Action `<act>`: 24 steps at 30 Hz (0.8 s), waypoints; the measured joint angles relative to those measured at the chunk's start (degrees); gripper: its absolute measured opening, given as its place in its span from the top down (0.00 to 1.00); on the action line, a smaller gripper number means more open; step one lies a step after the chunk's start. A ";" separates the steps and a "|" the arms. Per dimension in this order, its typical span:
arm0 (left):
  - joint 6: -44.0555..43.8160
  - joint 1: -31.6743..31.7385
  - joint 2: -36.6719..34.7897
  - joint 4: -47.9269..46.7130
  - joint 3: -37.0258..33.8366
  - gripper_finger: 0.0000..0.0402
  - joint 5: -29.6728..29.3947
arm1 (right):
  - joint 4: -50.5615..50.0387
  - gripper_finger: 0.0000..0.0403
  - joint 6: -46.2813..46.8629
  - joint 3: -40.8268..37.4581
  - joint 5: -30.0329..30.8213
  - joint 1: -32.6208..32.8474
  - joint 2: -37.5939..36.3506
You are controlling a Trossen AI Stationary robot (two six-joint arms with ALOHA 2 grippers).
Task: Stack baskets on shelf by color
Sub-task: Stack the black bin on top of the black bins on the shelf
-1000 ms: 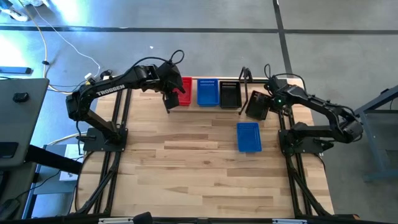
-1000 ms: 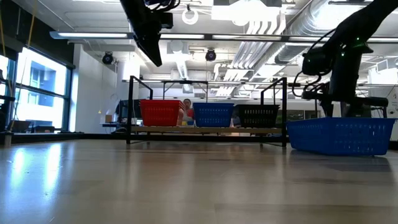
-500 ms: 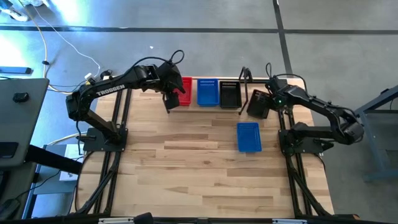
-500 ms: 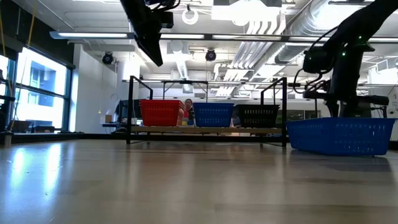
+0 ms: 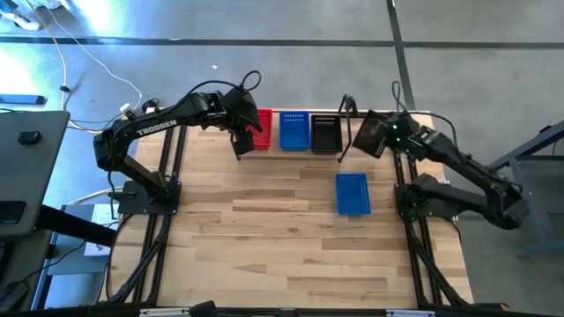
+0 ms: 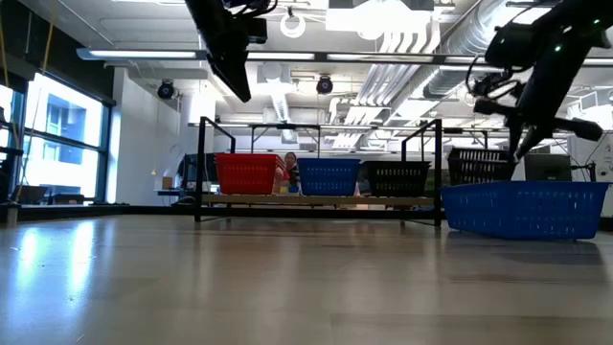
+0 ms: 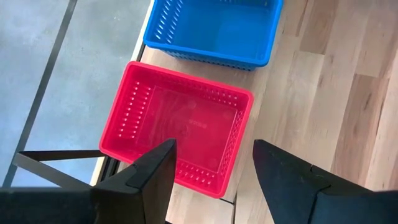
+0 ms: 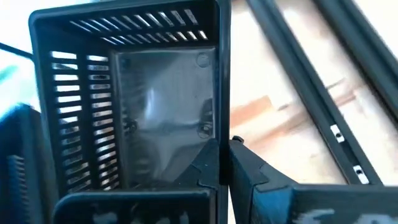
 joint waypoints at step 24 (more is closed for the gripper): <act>-0.02 0.00 0.00 -0.01 0.00 0.50 -0.13 | 31.51 1.00 -6.91 0.04 8.99 0.41 -11.64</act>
